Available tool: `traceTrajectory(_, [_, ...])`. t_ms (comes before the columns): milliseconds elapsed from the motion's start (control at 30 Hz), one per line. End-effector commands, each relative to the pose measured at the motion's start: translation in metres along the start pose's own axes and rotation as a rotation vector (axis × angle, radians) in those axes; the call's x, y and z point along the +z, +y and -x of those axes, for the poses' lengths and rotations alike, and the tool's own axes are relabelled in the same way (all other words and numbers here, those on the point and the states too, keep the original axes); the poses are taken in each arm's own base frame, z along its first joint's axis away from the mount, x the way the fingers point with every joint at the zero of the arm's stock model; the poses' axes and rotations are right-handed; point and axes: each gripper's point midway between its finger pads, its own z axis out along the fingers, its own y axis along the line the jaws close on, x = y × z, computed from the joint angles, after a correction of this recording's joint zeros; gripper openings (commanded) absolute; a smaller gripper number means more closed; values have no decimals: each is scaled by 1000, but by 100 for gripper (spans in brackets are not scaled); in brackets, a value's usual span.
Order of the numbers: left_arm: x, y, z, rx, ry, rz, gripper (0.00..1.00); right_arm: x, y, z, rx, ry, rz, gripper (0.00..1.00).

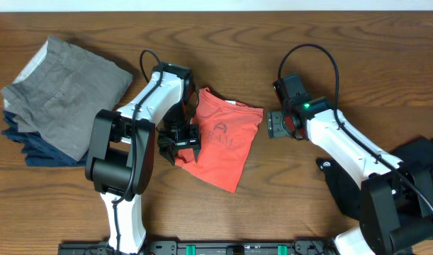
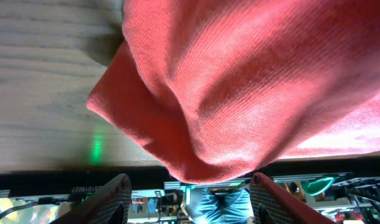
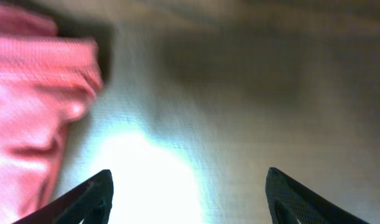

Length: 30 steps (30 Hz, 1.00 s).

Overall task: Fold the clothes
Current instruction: 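Grasp the folded red shirt's top edge with the left gripper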

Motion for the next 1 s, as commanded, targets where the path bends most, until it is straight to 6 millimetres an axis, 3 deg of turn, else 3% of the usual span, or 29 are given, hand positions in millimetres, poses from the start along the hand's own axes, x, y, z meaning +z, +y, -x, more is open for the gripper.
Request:
traceTrajectory(0, [-15, 2, 4, 25, -83, 8, 62, -4, -6, 3, 27, 2, -19, 75])
traceTrajectory(133, [-61, -8, 30, 149, -342, -26, 65, -4, -10, 1, 80, 13, -27, 78])
traceTrajectory(167, [-76, -13, 37, 202, -421, -46, 71, -4, -10, 0, 83, 15, -25, 79])
traceTrajectory(233, [-99, -20, 51, 275, -556, -66, 96, -4, -10, -1, 82, 20, -27, 79])
traceTrajectory(367, [-126, -29, 77, 405, -719, -71, 98, -4, -11, -8, 78, 47, -30, 81])
traceTrajectory(633, [-117, -56, 109, 603, -733, -235, 98, -5, -2, -19, 76, 100, 25, 83])
traceTrajectory(867, [-88, -54, 136, 619, -672, -294, 98, -5, -3, -25, 73, 125, 16, 83])
traceTrajectory(967, [-72, -61, 139, 638, -622, -354, 98, -5, -4, -26, 73, 128, 15, 83])
